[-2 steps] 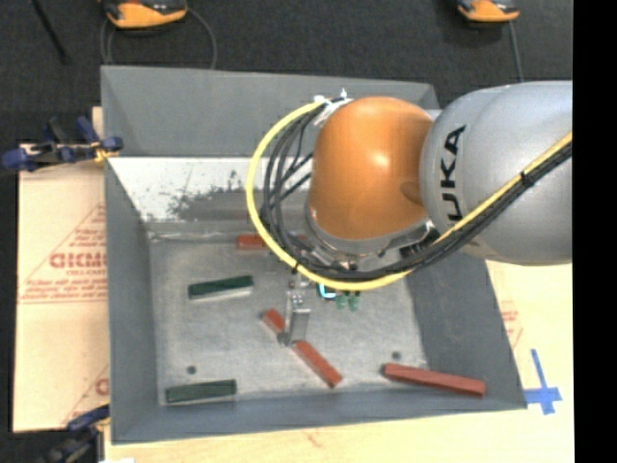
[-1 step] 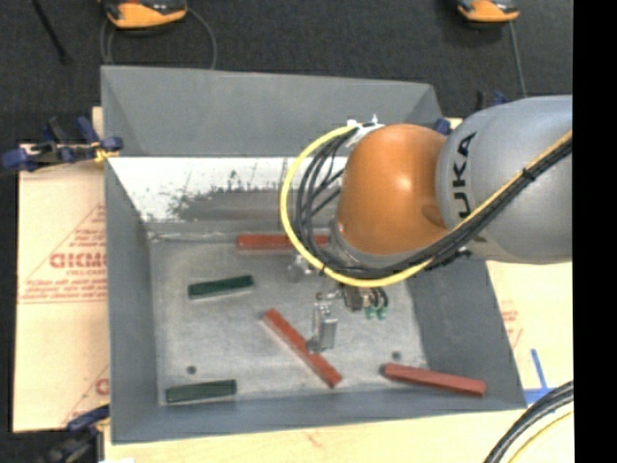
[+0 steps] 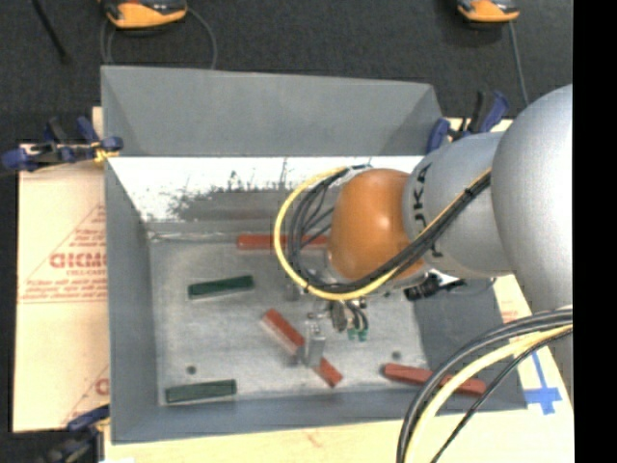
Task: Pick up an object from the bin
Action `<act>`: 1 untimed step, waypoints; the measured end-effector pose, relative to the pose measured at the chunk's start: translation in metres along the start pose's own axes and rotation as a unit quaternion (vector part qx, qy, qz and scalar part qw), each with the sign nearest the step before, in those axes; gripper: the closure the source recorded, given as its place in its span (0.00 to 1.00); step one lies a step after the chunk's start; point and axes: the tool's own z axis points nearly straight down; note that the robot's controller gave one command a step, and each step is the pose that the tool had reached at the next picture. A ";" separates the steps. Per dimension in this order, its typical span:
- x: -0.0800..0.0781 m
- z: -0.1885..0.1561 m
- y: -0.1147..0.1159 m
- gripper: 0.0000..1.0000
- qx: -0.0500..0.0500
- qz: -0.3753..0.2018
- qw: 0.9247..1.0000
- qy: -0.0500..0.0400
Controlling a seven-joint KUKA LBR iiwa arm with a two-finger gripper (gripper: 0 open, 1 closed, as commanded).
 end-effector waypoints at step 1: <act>0.031 -0.002 -0.006 0.00 0.000 0.026 1.000 -0.003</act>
Offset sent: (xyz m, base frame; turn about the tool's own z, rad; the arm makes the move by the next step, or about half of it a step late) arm -0.0314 -0.0051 0.0018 0.0531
